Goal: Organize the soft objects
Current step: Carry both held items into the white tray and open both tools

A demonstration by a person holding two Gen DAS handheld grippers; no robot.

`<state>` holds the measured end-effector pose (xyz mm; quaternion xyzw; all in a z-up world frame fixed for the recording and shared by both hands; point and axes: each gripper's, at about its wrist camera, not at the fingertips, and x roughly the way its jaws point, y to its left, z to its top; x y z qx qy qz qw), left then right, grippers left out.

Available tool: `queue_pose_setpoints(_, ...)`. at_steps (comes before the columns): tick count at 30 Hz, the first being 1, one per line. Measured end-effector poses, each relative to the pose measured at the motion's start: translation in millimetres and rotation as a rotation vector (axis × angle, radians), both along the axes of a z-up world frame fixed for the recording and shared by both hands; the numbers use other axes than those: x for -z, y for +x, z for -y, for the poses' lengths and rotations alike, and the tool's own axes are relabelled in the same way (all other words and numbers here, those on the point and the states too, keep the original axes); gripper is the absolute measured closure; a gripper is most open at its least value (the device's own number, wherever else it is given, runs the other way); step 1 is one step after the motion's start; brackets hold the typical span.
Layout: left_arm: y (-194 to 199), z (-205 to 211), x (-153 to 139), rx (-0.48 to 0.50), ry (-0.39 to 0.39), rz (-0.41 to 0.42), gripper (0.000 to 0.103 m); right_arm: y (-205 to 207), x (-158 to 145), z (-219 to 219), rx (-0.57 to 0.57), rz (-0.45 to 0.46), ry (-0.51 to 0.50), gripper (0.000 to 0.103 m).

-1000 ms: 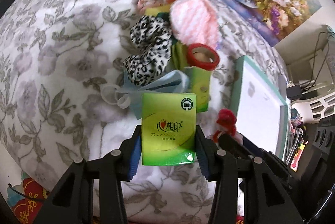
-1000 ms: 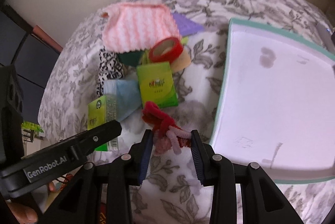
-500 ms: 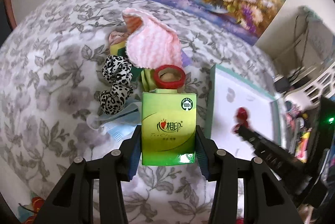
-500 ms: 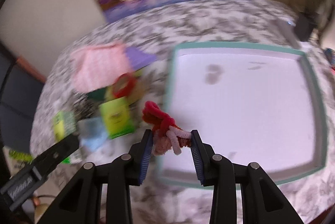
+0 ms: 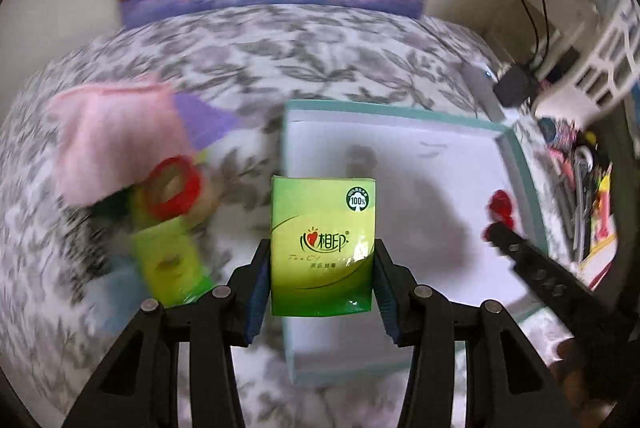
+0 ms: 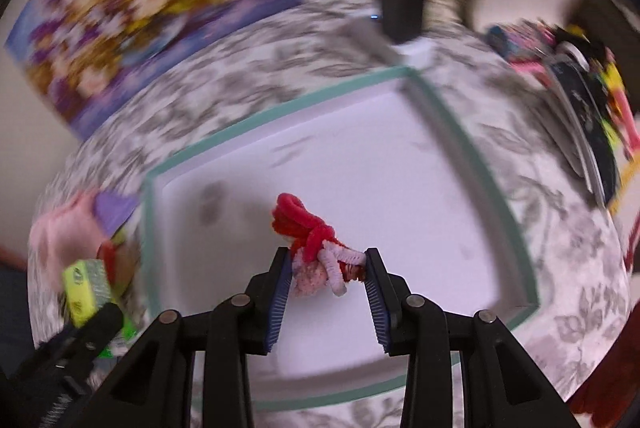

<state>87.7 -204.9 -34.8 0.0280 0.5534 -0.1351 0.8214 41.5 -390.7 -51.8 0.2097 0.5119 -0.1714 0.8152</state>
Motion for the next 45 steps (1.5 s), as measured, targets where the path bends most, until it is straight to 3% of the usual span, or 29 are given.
queue_pose_setpoints(2, 6, 13, 10, 0.018, 0.028, -0.008, 0.054, -3, 1, 13, 0.037, 0.001, -0.021, 0.064)
queue_pose_setpoints(7, 17, 33, 24, 0.033, -0.016, 0.002, 0.054, -7, 1, 37, 0.119, 0.005, -0.064, 0.064)
queue_pose_setpoints(13, 17, 42, 33, 0.058, -0.036, 0.009, 0.054, -7, 6, 46, 0.13, 0.002, -0.082, 0.062)
queue_pose_setpoints(16, 17, 41, 29, 0.071, -0.027, 0.033, 0.037, -7, 9, 45, 0.126, -0.009, -0.061, 0.062)
queue_pose_setpoints(19, 17, 35, 23, 0.053, -0.041, 0.048, 0.028, -6, 10, 41, 0.113, -0.015, -0.079, 0.06)
queue_pose_setpoints(21, 17, 28, 18, 0.029, -0.054, 0.059, 0.013, -5, 10, 40, 0.104, -0.015, -0.078, 0.053)
queue_pose_setpoints(22, 18, 24, 16, 0.016, -0.053, 0.068, 0.011, -5, 9, 39, 0.099, -0.018, -0.084, 0.049)
queue_pose_setpoints(24, 18, 16, 10, -0.017, -0.035, 0.095, 0.011, -5, 9, 38, 0.094, -0.019, -0.097, 0.036)
queue_pose_setpoints(26, 19, 9, 6, -0.036, -0.023, 0.11, 0.007, -4, 9, 35, 0.081, -0.023, -0.101, 0.034)
queue_pose_setpoints(35, 20, -30, -11, -0.17, 0.021, 0.137, 0.004, 0, 12, 20, -0.004, -0.032, -0.109, 0.002)
queue_pose_setpoints(40, 21, -61, -19, -0.269, -0.005, 0.139, 0.003, 0, 13, 14, -0.026, -0.029, -0.103, 0.0)
queue_pose_setpoints(45, 19, -86, -20, -0.353, 0.05, 0.119, 0.002, 1, 17, 6, -0.064, -0.038, -0.087, 0.0)
